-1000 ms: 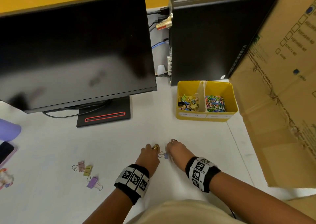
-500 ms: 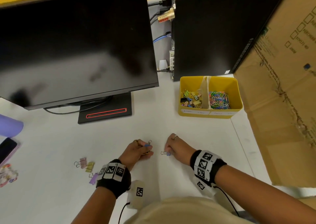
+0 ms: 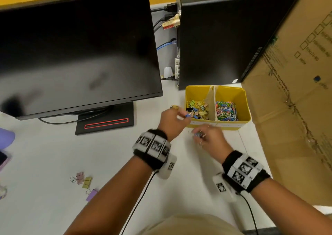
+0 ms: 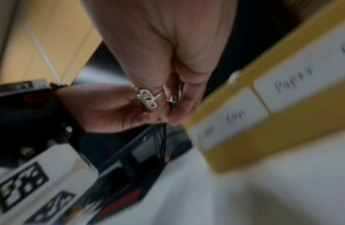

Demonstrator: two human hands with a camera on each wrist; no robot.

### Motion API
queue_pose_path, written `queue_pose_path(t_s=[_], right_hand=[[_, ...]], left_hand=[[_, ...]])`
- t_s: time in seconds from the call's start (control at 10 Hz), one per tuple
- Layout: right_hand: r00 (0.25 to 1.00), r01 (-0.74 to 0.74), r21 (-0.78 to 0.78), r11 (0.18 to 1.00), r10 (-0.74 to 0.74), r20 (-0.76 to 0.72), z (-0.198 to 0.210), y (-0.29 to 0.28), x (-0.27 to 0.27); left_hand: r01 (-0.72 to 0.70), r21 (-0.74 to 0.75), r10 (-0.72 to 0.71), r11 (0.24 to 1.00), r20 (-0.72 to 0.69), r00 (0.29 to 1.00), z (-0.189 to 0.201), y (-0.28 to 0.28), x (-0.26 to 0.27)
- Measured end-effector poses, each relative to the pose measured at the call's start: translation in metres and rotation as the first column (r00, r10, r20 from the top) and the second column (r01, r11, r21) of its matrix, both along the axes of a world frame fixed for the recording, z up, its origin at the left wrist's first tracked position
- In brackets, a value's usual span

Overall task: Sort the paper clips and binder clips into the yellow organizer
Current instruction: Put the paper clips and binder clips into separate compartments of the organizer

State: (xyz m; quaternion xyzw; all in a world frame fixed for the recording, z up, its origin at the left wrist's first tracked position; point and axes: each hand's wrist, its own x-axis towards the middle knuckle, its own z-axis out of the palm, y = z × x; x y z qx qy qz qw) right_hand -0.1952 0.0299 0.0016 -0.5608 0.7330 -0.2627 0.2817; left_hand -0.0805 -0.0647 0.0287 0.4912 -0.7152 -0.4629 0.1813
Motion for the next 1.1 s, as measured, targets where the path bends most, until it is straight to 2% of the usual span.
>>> queue_pose_path(t_s=[0.1, 0.2, 0.3, 0.4, 0.5, 0.6, 0.7, 0.8, 0.9, 1.0, 1.1], right_hand=[[0.971, 0.169, -0.178, 0.969, -0.195, -0.138, 0.03, -0.029, -0.03], [0.95, 0.09, -0.017, 0.996, -0.091, -0.3, 0.03, -0.054, -0.047], [0.919, 0.018, 0.037, 0.999, -0.002, -0.394, 0.025, -0.056, -0.046], [0.932, -0.107, -0.054, 0.993, 0.081, -0.354, 0.021, -0.047, -0.018], [0.899, -0.38, -0.005, 0.925, 0.369, -0.236, 0.006, -0.04, 0.034], [0.729, -0.669, 0.087, 0.739, 0.674, -0.119, -0.017, -0.036, 0.101], [0.489, -0.863, 0.119, 0.491, 0.871, -0.052, -0.035, -0.033, 0.174], [0.293, -0.929, 0.208, 0.305, 0.952, -0.083, -0.045, -0.033, 0.235], [0.116, -0.941, 0.282, 0.186, 0.962, -0.247, -0.052, -0.036, 0.268], [0.087, -0.923, 0.328, 0.202, 0.939, -0.334, -0.061, -0.044, 0.266], [0.166, -0.913, 0.321, 0.25, 0.949, -0.268, -0.063, -0.047, 0.243]], left_hand=[[0.035, -0.039, -0.035, 0.999, -0.005, 0.999, 0.024, -0.017, -0.045], [0.087, -0.003, -0.087, 0.996, 0.067, 0.994, 0.032, -0.031, -0.059], [0.127, -0.092, -0.109, 0.988, 0.18, 0.978, 0.032, -0.034, -0.024], [0.036, -0.197, 0.007, 0.98, 0.213, 0.977, 0.012, -0.018, 0.061], [-0.042, -0.212, 0.127, 0.976, 0.405, 0.906, -0.023, 0.001, 0.176], [-0.127, -0.031, 0.124, 0.991, 0.535, 0.836, -0.054, 0.013, 0.272], [-0.087, 0.059, 0.038, 0.994, 0.567, 0.823, -0.071, 0.031, 0.319], [-0.048, 0.048, 0.011, 0.998, 0.576, 0.818, -0.077, 0.042, 0.327], [-0.044, -0.022, 0.048, 0.999, 0.648, 0.76, -0.076, 0.043, 0.326], [-0.048, -0.079, 0.088, 0.996, 0.658, 0.748, -0.082, 0.043, 0.327], [-0.035, -0.095, 0.084, 0.995, 0.579, 0.811, -0.084, 0.045, 0.311]])
